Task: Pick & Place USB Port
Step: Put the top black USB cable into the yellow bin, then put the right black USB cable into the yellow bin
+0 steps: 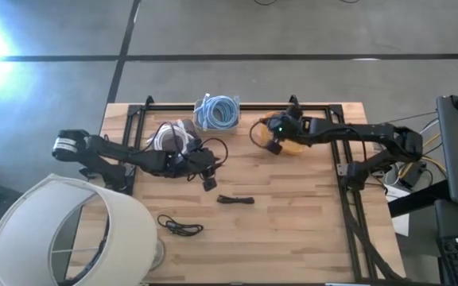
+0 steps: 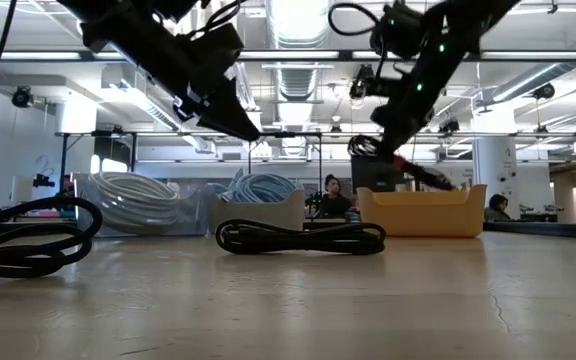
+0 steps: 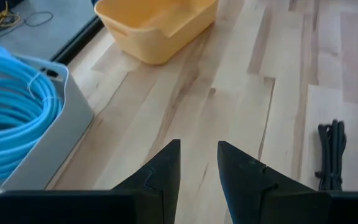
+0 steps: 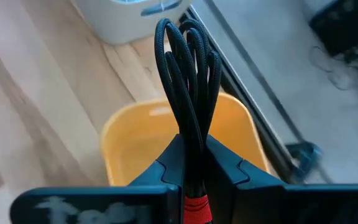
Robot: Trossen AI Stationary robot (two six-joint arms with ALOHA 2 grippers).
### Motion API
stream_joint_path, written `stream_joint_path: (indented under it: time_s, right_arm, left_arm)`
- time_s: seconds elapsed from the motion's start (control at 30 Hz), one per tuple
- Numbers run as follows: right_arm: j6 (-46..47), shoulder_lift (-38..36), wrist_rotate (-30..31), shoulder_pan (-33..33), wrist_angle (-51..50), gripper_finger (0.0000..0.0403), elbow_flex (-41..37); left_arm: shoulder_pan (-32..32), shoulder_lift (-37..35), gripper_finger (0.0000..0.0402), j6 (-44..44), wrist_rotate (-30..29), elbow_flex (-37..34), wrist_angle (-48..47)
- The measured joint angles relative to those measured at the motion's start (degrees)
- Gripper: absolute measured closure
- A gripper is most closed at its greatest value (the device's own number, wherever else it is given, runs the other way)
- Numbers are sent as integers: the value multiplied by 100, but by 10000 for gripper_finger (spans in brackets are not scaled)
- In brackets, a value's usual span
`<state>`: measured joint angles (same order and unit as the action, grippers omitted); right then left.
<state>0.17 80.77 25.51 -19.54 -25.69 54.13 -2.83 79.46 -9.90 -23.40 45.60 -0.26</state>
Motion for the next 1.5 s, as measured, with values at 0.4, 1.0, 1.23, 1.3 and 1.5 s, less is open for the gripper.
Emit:
stream_joint_path:
  time_s: [0.4,1.0,1.23,1.3,1.5]
  right_arm:
    - [-292,383,-431,-610,1016,368,-717]
    - [-357,497,-274,-589,525,250,-428]
    - [-130,420,-283,-319,16,223,-10]
    - [-81,407,-295,-121,-187,218,128]
    - [13,407,-575,688,-414,213,331]
  left_arm:
    - [0,0,291,29,0,0,69]
    - [0,0,291,-30,246,0,58]
    - [0,0,291,-78,402,-8,14]
    - [-2,0,291,-80,614,-36,19]
    - [-63,0,291,-409,944,-305,45]
